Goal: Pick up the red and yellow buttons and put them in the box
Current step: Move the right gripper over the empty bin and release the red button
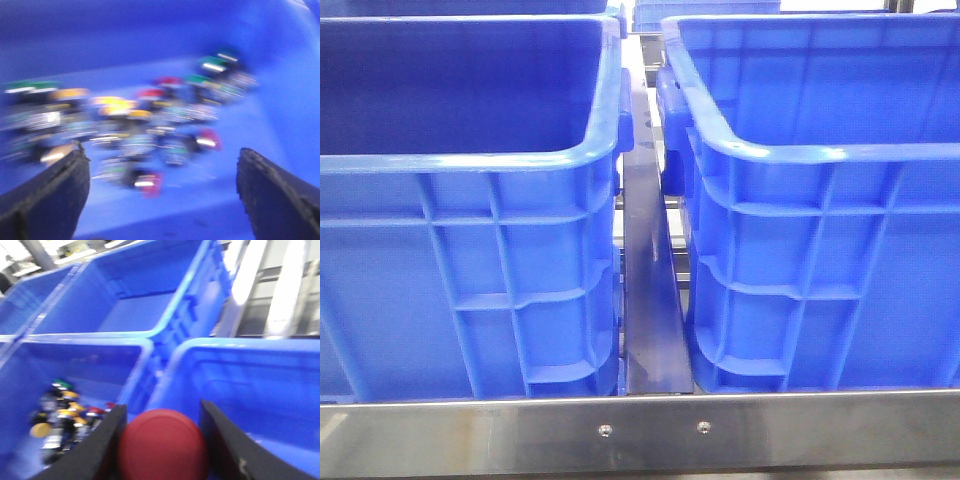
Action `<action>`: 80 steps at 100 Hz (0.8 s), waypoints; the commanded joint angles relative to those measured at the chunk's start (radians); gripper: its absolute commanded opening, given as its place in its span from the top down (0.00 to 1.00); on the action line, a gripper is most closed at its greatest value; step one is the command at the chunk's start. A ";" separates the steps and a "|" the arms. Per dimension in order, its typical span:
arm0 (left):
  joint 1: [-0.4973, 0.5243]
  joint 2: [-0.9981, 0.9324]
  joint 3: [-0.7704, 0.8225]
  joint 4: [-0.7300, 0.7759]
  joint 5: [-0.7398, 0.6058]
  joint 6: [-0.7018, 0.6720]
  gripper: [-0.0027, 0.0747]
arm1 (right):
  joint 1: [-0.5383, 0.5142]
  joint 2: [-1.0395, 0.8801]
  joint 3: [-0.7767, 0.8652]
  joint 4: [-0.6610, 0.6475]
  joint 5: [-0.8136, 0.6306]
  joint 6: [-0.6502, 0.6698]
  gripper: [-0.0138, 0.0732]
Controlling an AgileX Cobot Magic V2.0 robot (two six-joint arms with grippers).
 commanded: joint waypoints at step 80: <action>0.140 -0.132 0.031 0.001 -0.089 0.010 0.99 | 0.068 0.368 -0.066 -0.039 -0.519 -0.266 0.63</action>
